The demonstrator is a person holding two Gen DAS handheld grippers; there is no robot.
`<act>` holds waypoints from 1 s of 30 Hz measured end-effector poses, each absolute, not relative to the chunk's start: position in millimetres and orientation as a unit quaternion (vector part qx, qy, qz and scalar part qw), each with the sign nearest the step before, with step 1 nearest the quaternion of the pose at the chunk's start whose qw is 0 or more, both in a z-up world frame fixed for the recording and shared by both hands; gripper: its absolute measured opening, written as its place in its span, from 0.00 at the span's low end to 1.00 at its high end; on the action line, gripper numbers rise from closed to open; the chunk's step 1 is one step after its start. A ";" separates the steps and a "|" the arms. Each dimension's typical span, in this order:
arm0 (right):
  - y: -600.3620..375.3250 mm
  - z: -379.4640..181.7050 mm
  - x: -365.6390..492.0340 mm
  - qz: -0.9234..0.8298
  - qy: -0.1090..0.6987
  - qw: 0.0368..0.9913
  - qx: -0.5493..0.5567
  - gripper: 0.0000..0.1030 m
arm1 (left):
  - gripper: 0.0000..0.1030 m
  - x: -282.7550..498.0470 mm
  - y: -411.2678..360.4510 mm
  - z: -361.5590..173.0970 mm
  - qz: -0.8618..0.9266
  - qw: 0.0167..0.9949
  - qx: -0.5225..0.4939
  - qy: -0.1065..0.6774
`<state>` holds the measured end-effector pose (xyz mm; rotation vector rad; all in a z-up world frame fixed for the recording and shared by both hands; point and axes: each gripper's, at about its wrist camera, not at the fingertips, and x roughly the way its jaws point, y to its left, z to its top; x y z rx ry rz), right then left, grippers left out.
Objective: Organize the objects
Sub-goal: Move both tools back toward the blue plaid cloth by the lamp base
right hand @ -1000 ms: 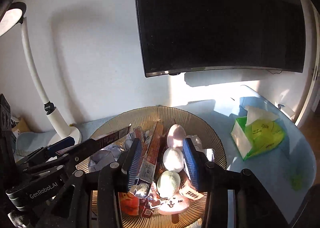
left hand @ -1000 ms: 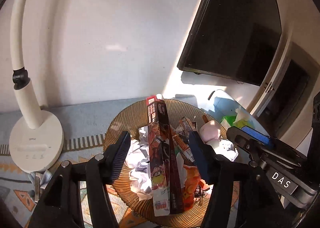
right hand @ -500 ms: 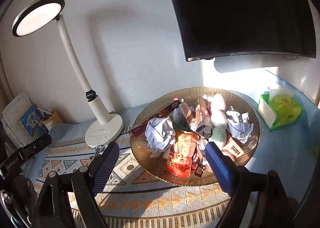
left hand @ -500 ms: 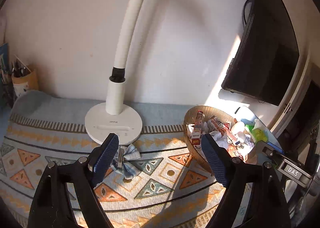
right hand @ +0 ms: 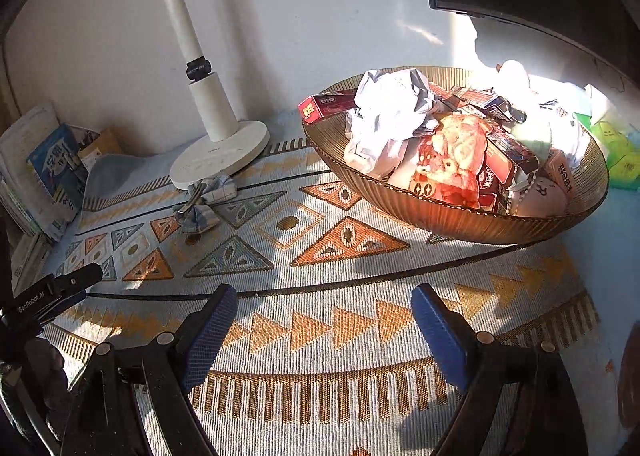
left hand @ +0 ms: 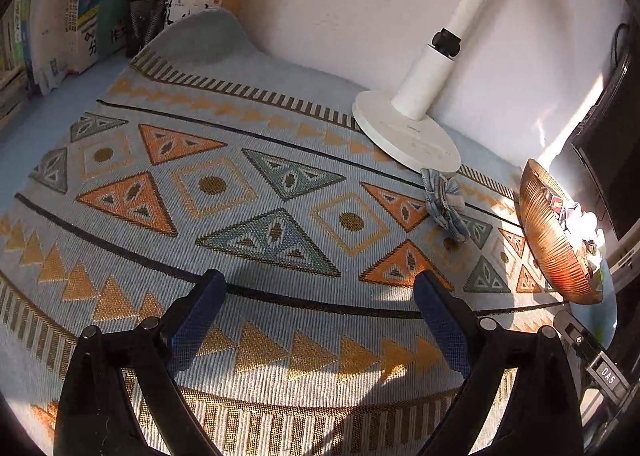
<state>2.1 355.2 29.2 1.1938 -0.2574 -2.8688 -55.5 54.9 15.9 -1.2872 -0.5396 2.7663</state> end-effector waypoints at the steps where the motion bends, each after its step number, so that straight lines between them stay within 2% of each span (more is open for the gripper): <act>1: 352.8 28.6 0.8 -0.920 -0.075 0.007 0.385 0.86 | 0.92 -54.7 56.0 16.6 0.894 0.023 -0.413 -0.173; 5: 347.6 27.7 -2.1 -0.920 -0.055 -0.005 0.389 0.87 | 0.92 -52.5 58.5 15.2 0.898 0.011 -0.412 -0.156; 9: 353.4 28.2 -1.8 -0.919 -0.068 -0.005 0.387 0.95 | 0.92 -55.1 64.4 11.4 0.897 0.007 -0.421 -0.136; 21: 361.4 32.9 6.7 -0.925 -0.097 0.014 0.367 0.96 | 0.92 -47.6 68.1 13.8 0.902 -0.025 -0.418 -0.108; 27: 362.3 31.5 5.4 -0.923 -0.102 0.012 0.371 0.96 | 0.92 -3.9 52.0 23.4 0.911 -0.110 -0.396 0.004; 30: 362.1 30.6 4.7 -0.922 -0.101 0.007 0.374 0.96 | 0.92 13.0 35.2 26.2 0.910 -0.142 -0.389 0.022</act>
